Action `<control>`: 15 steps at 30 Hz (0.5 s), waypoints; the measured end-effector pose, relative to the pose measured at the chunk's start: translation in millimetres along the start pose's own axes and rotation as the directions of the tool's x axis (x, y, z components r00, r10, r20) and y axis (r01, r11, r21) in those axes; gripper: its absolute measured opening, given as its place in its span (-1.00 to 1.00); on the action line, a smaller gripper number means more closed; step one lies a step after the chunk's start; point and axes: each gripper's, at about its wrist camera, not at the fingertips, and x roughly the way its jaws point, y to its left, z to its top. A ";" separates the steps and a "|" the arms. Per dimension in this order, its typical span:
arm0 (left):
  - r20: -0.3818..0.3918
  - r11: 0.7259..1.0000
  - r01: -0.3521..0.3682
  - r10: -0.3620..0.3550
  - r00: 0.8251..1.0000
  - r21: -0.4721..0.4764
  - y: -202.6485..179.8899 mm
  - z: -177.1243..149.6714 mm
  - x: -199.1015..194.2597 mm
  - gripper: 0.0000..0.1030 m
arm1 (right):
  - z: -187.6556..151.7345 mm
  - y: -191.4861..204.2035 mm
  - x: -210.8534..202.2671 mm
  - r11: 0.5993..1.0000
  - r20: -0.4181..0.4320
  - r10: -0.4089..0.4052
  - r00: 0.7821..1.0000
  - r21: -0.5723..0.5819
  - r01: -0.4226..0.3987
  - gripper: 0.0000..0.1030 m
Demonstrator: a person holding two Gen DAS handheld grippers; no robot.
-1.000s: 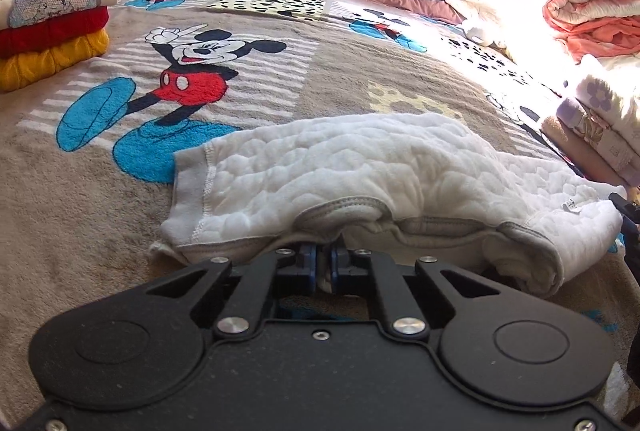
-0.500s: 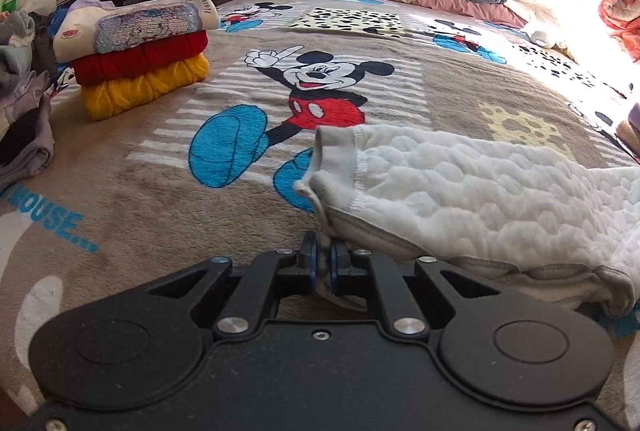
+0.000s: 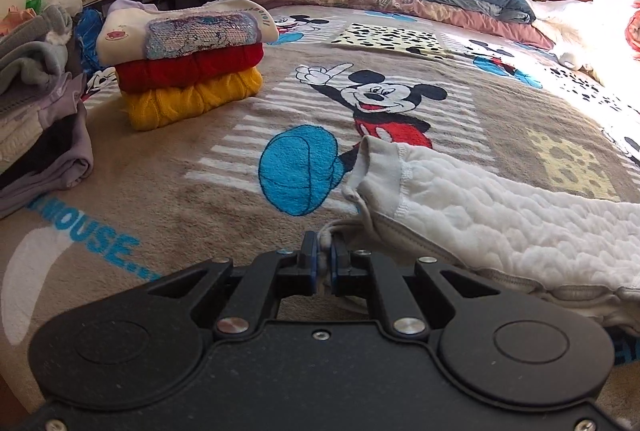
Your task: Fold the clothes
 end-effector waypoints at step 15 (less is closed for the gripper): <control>-0.047 0.996 -0.023 0.019 0.999 -0.082 31.3 -4.7 41.6 -0.55 | -29.5 2.3 6.6 0.991 -0.104 -0.129 0.986 -0.060 0.124 -0.74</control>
